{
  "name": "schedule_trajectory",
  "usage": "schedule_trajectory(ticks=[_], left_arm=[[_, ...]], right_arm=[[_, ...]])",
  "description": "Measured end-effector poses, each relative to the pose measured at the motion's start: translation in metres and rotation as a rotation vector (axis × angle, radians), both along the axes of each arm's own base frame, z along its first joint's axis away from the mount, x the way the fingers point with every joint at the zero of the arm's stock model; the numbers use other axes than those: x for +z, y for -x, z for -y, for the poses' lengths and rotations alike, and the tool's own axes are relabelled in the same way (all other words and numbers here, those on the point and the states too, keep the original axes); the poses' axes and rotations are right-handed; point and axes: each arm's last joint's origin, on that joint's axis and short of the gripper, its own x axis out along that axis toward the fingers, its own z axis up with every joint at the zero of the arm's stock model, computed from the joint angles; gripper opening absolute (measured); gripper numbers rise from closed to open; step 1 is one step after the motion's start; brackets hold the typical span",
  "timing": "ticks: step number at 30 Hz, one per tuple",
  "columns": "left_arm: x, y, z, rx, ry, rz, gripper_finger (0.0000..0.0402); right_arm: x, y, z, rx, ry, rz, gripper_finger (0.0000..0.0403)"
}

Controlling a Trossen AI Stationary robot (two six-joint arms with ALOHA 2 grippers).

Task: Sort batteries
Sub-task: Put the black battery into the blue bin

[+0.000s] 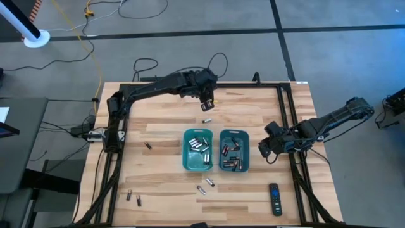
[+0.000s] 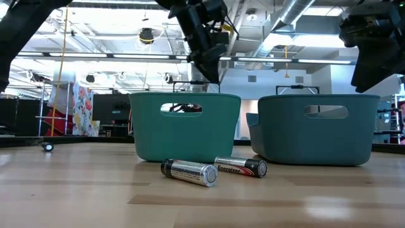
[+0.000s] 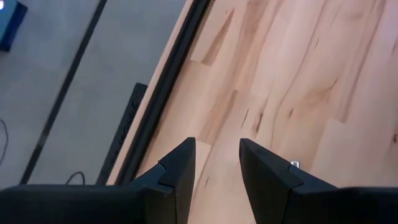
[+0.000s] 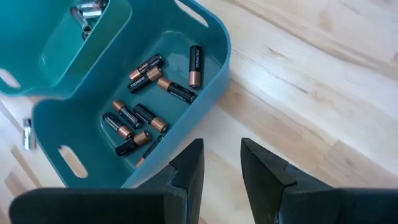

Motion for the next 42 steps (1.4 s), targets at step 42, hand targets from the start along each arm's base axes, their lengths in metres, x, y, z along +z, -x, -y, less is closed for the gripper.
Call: schedule_trajectory(ticks=[42], left_arm=[[-0.081, 0.0, 0.002, -0.246, 0.223, 0.015, 0.0121]], right_arm=[[0.0, 0.0, 0.0, 0.14, 0.09, -0.032, 0.0123]])
